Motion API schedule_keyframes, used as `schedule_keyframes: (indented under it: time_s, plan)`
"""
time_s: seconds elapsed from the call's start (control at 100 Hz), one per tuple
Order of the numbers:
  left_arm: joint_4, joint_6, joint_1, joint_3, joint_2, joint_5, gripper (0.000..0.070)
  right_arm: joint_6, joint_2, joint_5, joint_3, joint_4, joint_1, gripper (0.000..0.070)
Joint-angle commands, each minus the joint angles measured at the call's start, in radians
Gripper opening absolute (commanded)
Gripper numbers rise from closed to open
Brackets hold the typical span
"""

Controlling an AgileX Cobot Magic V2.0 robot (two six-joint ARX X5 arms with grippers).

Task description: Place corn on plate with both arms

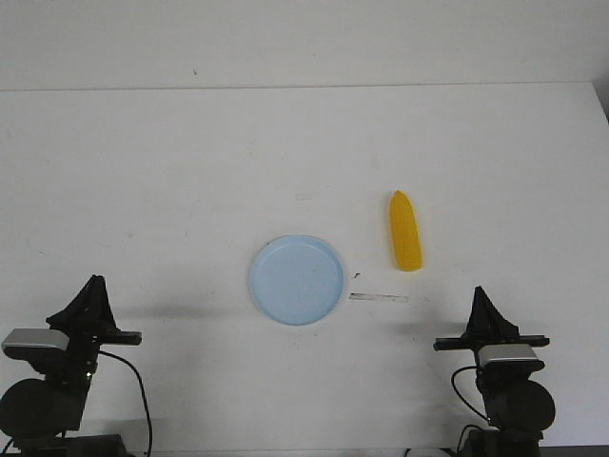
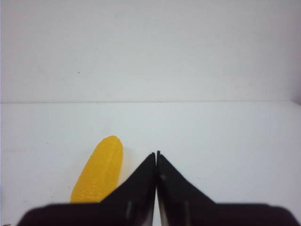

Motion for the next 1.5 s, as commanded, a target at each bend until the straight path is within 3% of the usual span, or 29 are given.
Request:
schedule_keyframes:
  time_s: [0.0,0.63,0.8,0.91,1.11,1.49]
  plan:
    - [0.011,-0.005,0.001,0.01,-0.002,-0.003,0.0001,0.01,0.0,0.0,-0.001,0.011,0.0,0.0004]
    - [0.01,-0.005,0.001,0.01,-0.002,-0.003,0.0001,0.011,0.0,0.002,-0.001,0.04,0.0,0.0004]
    - [0.01,-0.005,0.001,0.01,-0.002,-0.003,0.0001,0.075,0.001,-0.004,0.003,0.139,0.001,0.0004]
    - [0.01,-0.005,0.001,0.01,-0.002,-0.003,0.0001,0.073,0.01,-0.037,0.05,0.108,0.007,0.0004]
    - [0.01,-0.006,0.001,0.01,-0.002,-0.003,0.0001,0.063,0.135,-0.039,0.157,0.005,0.042,0.0004]
    - [0.01,-0.005,0.001,0.01,-0.002,-0.003,0.0001,0.056,0.567,-0.005,0.343,0.003,0.175,0.0003]
